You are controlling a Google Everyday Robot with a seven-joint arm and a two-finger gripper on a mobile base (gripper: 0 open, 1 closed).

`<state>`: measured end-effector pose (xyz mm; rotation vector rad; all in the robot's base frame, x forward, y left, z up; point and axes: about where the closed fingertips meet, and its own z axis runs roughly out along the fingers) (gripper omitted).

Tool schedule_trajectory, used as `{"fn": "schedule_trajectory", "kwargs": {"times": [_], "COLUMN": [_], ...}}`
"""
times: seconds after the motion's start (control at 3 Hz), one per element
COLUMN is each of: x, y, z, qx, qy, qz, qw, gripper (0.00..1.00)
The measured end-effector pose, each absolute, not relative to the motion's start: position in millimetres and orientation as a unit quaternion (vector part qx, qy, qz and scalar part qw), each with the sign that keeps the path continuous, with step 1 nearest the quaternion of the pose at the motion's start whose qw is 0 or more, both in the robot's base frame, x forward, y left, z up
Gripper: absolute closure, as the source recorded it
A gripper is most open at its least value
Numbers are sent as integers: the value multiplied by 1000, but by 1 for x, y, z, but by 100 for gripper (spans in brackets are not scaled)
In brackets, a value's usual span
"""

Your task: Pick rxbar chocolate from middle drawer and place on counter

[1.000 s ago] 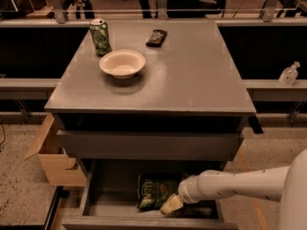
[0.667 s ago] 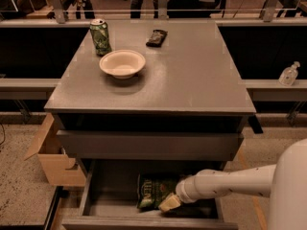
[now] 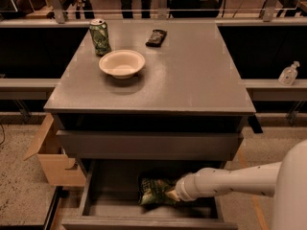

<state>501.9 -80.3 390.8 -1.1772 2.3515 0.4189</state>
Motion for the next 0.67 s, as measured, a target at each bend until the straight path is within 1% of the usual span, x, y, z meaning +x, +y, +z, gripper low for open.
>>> {"fn": "schedule_trajectory", "kwargs": {"times": [0.33, 0.67], "x": [500, 496], "y": [-82, -85], "z": [405, 435], "qx": [-431, -445], "qy": [854, 838], "qz": [152, 157], "qw": [248, 275], "gripper": [92, 100]}}
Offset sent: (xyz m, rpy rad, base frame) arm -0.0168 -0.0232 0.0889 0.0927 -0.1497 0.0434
